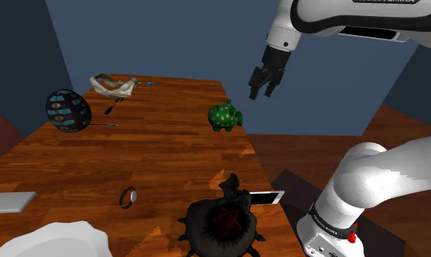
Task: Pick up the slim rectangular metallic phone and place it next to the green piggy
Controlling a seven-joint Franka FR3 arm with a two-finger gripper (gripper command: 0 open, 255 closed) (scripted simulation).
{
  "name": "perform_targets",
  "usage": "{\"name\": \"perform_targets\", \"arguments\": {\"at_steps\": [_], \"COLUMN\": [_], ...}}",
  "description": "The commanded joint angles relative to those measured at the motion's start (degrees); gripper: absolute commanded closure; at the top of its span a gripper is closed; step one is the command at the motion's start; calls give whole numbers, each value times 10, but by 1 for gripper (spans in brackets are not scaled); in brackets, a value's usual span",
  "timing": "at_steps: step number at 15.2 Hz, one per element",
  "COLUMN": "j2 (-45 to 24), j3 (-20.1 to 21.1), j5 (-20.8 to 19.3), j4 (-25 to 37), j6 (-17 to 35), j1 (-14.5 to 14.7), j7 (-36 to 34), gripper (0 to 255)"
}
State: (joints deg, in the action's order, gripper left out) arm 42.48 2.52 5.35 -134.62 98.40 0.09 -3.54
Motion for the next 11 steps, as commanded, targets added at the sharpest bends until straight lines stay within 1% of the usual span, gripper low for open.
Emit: {"name": "perform_targets", "arguments": {"at_steps": [1, 11], "j2": [0, 43], "j3": [0, 81], "j5": [0, 9], "j4": [0, -141], "j6": [0, 85], "j1": [0, 103], "j7": [0, 79], "gripper": [0, 0]}}
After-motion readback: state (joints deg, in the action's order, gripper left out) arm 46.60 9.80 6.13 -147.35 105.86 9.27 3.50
